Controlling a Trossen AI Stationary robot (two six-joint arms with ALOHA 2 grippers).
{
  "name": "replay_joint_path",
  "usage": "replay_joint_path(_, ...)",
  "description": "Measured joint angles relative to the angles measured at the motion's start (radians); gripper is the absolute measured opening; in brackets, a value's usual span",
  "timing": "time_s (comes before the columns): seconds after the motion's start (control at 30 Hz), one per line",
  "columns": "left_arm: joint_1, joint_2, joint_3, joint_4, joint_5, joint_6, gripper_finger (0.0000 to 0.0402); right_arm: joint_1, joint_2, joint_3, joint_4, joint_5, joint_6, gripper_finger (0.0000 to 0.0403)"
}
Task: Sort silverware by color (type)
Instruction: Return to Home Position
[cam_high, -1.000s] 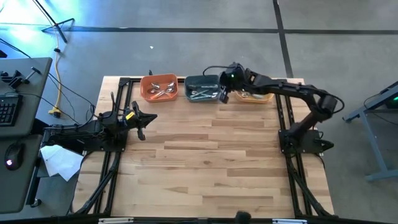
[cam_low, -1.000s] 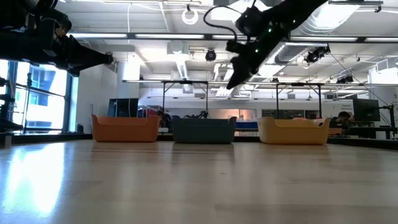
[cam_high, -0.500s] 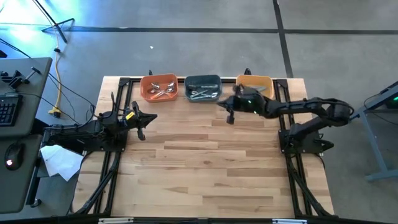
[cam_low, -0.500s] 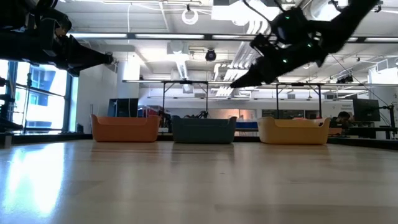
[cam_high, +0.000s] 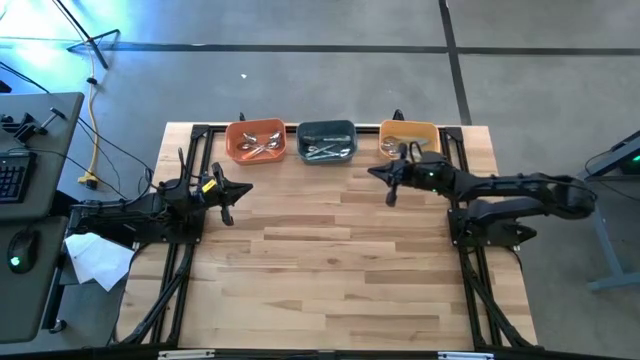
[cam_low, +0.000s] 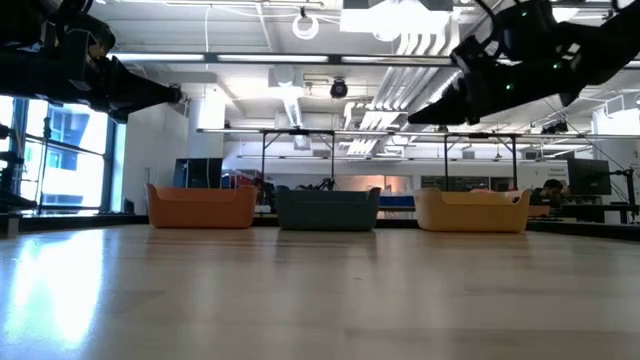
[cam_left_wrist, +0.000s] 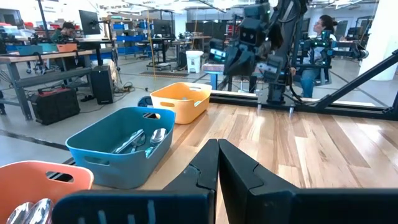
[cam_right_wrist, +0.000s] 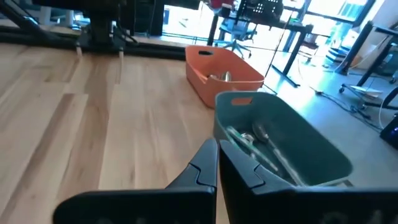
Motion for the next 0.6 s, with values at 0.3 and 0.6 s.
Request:
replay_joint_path(0.3, 0.000, 0.000, 0.000, 0.000, 0.000, 0.000, 0.0003, -0.002, -0.296, 0.000, -0.294, 0.063, 0.001, 0.0000)
replay_joint_path(0.6, 0.000, 0.000, 0.000, 0.000, 0.000, 0.000, 0.0003, -0.002, -0.485, 0.000, -0.414, 0.044, 0.029, 0.0000)
